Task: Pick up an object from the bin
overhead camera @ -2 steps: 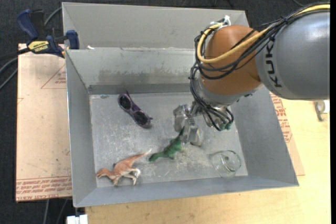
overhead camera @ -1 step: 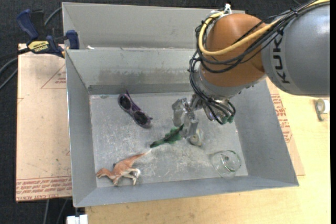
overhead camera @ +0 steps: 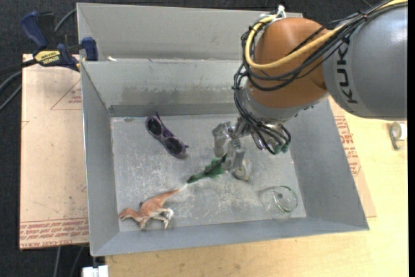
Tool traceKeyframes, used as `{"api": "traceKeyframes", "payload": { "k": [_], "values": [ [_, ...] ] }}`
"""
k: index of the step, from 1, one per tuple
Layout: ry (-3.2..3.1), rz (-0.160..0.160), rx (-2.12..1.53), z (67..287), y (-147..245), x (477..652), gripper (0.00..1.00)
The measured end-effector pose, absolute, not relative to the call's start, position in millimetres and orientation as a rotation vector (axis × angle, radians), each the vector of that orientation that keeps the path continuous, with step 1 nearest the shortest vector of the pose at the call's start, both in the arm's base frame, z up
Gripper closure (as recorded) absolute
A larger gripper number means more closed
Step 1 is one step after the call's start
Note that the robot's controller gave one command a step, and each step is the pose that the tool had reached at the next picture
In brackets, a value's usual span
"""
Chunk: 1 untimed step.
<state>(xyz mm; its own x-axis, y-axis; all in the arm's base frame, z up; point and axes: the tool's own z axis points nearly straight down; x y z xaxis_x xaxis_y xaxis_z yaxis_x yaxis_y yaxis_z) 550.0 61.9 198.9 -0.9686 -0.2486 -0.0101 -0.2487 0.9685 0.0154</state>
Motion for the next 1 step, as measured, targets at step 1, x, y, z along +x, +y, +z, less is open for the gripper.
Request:
{"api": "traceKeyframes", "payload": {
  "k": [1],
  "values": [
    [3.019, 0.021, -0.767, 280.1, 59.5, 596.5, 1.0]
  ]
}}
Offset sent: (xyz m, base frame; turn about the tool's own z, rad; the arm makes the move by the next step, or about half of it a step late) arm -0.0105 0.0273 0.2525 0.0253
